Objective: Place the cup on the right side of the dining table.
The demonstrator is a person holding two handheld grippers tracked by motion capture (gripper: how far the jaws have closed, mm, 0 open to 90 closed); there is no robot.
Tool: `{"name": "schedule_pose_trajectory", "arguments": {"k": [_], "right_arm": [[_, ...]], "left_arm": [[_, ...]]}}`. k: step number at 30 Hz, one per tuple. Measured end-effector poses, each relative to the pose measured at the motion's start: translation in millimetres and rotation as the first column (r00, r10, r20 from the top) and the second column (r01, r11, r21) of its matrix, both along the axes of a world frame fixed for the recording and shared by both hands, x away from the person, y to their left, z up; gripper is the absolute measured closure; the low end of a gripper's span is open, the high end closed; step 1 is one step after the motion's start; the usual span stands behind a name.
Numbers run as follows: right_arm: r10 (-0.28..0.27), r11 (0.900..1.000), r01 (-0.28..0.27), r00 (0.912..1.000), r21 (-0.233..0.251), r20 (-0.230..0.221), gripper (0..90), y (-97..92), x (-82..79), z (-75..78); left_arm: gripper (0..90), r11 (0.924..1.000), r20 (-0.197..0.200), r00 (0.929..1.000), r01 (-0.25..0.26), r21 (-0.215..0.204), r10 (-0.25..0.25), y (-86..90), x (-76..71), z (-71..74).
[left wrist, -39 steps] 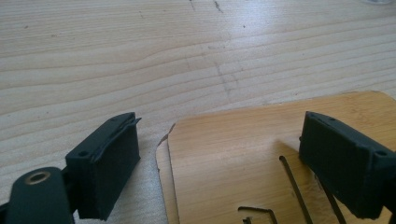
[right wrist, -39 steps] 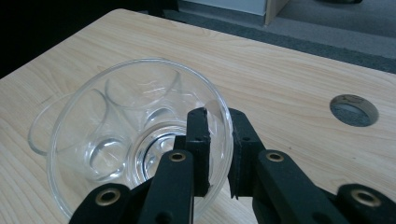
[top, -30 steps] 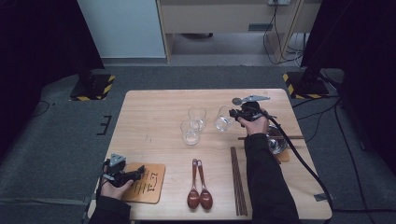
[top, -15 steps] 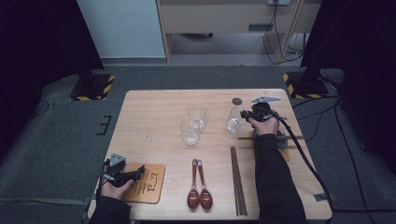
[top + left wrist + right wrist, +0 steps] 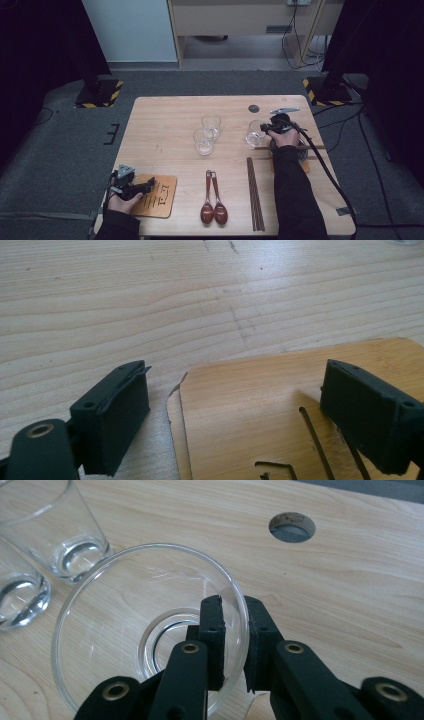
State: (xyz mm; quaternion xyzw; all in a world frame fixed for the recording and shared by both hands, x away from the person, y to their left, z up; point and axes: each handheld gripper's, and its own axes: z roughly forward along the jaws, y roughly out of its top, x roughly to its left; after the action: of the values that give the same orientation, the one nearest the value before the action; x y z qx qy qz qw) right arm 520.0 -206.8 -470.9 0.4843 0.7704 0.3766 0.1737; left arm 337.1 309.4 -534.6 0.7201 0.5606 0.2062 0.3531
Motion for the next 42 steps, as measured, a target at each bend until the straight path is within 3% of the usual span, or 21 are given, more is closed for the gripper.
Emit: {"name": "schedule_pose_trajectory", "arguments": {"k": [12, 31, 42], "right_arm": [[-0.017, 0.9992, 0.016, 0.9998, -0.036, -0.011, 81.4, -0.6, 2.3, -7.8], [-0.078, 0.9970, 0.077, 0.9965, 0.007, 0.032, 79.7, -3.8, 5.2, -10.1], [-0.090, 0.9929, 0.082, 0.9909, 0.087, 0.100, 61.8, -15.3, -12.3, 18.5]], "left_arm": [[11.2, 1.0000, 0.000, 1.0000, 0.000, 0.000, 0.000, 0.0, 0.0, 0.0], [11.2, 1.0000, 0.000, 1.0000, 0.000, 0.000, 0.000, 0.0, 0.1, 0.0], [11.2, 1.0000, 0.000, 1.0000, 0.000, 0.000, 0.000, 0.0, 0.1, 0.0]]}}
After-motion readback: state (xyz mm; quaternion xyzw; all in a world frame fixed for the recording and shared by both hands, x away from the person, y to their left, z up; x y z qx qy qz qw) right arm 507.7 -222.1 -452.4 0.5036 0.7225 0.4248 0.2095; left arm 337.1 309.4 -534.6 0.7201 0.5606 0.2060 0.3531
